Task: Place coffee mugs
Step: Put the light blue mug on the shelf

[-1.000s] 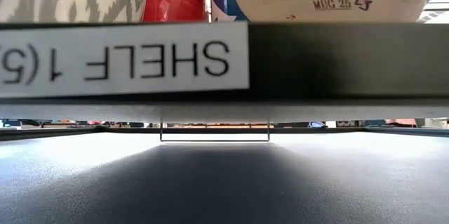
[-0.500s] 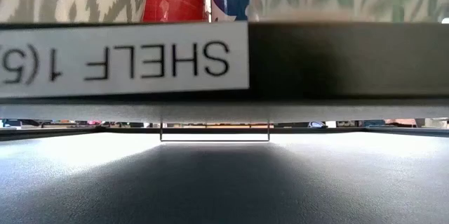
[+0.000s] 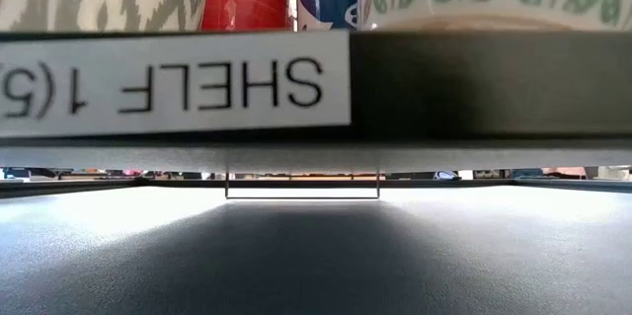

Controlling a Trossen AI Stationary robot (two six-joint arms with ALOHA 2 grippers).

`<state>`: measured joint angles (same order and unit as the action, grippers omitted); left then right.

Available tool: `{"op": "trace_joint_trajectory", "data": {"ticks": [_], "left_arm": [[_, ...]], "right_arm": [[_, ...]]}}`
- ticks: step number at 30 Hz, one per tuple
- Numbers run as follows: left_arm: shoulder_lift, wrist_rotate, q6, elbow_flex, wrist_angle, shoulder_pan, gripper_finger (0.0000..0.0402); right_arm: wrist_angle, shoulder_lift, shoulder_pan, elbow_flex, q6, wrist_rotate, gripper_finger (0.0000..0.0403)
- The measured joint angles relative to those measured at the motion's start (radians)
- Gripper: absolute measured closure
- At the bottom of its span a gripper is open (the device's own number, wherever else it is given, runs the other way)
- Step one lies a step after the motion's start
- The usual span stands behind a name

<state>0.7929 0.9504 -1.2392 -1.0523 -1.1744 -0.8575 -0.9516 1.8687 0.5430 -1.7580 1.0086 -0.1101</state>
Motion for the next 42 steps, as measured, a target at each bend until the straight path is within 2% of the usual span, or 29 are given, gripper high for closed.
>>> {"op": "trace_joint_trajectory", "data": {"ticks": [17, 26, 37, 42], "left_arm": [[-0.001, 0.0, 0.0, 0.0, 0.0, 0.0, 0.0281], [-0.001, -0.027, 0.0, 0.0, 0.0, 0.0, 0.0281], [-0.002, -0.027, 0.0, 0.0, 0.0, 0.0, 0.0281], [-0.002, -0.027, 0.0, 0.0, 0.0, 0.0, 0.0281]], "right_arm": [[0.015, 0.0, 0.0, 0.0, -0.031, -0.002, 0.0349], [0.027, 0.0, 0.0, 0.0, -0.034, -0.002, 0.0373], [0.039, -0.002, -0.003, 0.0, -0.033, -0.003, 0.0304], [0.055, -0.002, -0.005, 0.0, -0.06, -0.003, 0.0294]]}}
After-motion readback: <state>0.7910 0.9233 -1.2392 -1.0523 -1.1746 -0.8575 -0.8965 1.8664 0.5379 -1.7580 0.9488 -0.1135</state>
